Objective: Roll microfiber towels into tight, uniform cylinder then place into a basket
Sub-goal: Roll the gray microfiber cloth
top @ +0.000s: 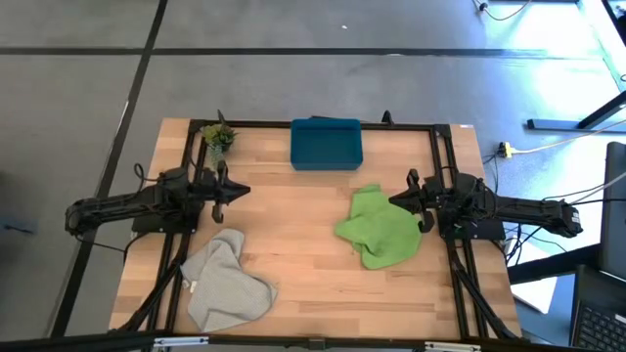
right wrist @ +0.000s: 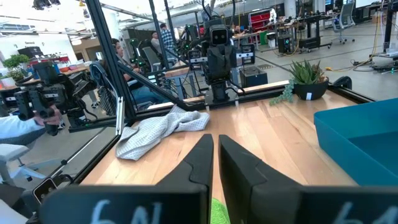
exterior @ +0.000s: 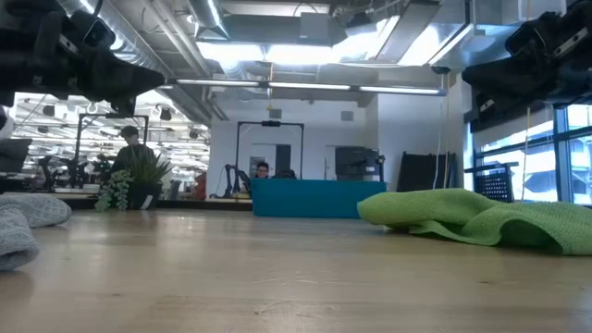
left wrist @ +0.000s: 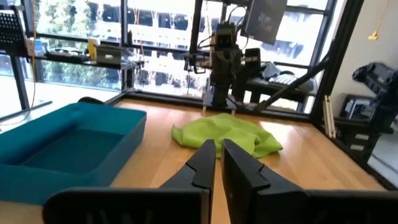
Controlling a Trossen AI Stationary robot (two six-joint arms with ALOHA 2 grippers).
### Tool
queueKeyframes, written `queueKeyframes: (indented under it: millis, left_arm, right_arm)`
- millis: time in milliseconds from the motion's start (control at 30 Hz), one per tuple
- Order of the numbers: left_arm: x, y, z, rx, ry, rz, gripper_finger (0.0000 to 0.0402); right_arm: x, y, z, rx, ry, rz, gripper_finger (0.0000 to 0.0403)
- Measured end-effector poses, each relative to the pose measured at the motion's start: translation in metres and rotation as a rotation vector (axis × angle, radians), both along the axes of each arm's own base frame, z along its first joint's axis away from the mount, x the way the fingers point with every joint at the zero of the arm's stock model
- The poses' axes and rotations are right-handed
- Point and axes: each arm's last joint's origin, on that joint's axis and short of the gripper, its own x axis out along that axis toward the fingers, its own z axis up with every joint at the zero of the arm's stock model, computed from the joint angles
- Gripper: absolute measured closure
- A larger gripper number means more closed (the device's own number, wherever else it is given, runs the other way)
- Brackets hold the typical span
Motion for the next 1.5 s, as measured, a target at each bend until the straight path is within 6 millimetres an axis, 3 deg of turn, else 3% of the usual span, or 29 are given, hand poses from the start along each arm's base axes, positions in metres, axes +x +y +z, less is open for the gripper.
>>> queueKeyframes:
  millis: [233, 500, 600, 833, 1200, 1367, 1500]
  left_arm:
    - [-0.001, 0.0, 0.01, -0.004, -0.049, -0.006, 0.0385]
    - [-0.009, -0.007, 0.06, 0.09, -0.09, -0.113, 0.0397]
    - [-0.014, -0.01, 0.079, 0.102, -0.01, -0.118, 0.04]
    - [-0.022, -0.007, 0.104, 0.006, 0.286, 0.107, 0.0401]
    - [-0.015, -0.013, 0.127, -0.044, 0.537, 0.052, 0.0401]
    - [-0.023, -0.016, 0.129, -0.143, 0.758, 0.064, 0.0401]
    - [-0.028, -0.02, 0.12, -0.218, 0.945, 0.037, 0.0401]
  right_arm:
    - [0.0, 0.0, 0.0, 0.0, 0.0, 0.0, 0.0375]
    - [0.0, 0.0, 0.0, 0.0, -0.001, 0.0, 0.0375]
    - [0.0, 0.0, 0.0, 0.0, -0.001, 0.0, 0.0375]
    - [0.0, 0.0, 0.0, 0.0, 0.0, 0.0, 0.0375]
    - [0.0, 0.0, 0.0, 0.0, 0.0, 0.0, 0.0375]
    - [0.0, 0.0, 0.0, 0.0, 0.0, 0.0, 0.0375]
    - [0.0, 0.0, 0.0, 0.0, 0.0, 0.0, 0.0375]
